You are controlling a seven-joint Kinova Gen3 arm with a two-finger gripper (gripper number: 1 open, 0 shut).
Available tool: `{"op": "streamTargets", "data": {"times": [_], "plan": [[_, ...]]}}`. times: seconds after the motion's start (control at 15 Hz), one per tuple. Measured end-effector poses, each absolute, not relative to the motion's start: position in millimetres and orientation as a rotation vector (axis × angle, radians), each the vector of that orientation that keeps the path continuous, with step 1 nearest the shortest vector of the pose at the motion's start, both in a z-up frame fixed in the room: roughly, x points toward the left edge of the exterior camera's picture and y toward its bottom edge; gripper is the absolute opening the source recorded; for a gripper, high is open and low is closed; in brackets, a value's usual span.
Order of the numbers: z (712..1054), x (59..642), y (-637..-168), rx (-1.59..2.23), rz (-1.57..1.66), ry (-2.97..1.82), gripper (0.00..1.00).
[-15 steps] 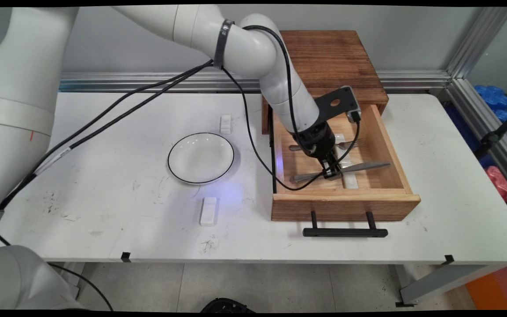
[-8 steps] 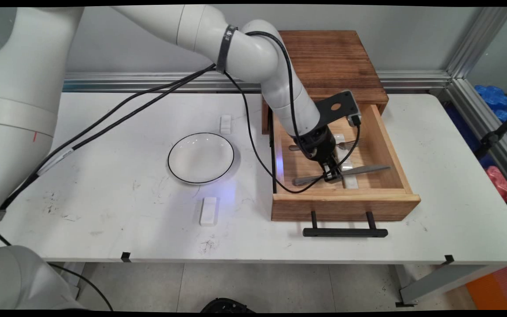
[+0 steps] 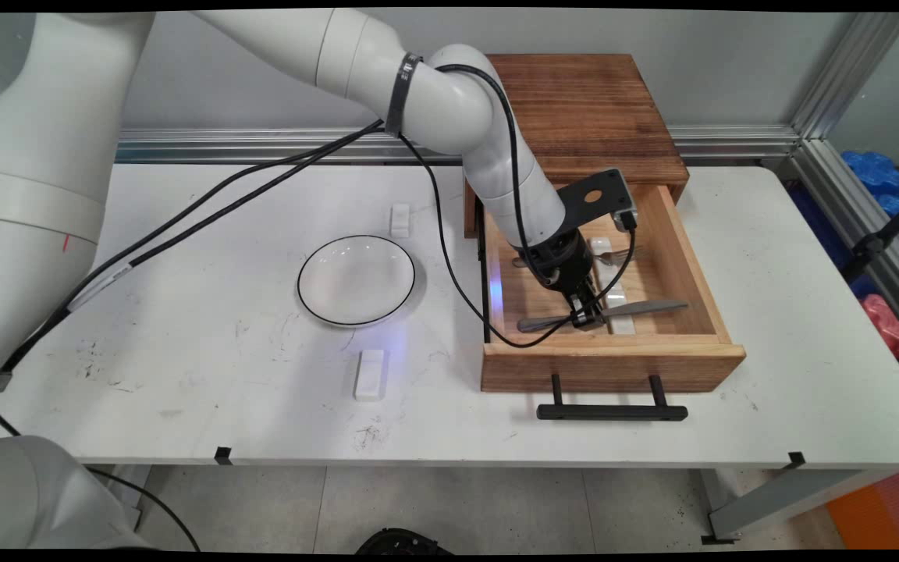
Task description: Place the picked object into the drawer
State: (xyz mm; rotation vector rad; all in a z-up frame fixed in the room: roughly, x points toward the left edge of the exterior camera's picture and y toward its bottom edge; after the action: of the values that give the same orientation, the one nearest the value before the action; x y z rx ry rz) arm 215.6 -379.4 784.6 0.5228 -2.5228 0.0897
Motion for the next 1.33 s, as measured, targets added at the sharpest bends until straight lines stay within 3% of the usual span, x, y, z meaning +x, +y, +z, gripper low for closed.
{"op": "streamTargets", "data": {"times": [1.2, 1.27, 1.33], "plan": [[776.0, 215.0, -381.1, 0.508, 0.081, -2.520, 0.00], [775.9, 215.1, -381.2, 0.508, 0.081, -2.519, 1.00], [775.7, 215.2, -381.2, 0.508, 0.081, -2.519, 1.00]]}}
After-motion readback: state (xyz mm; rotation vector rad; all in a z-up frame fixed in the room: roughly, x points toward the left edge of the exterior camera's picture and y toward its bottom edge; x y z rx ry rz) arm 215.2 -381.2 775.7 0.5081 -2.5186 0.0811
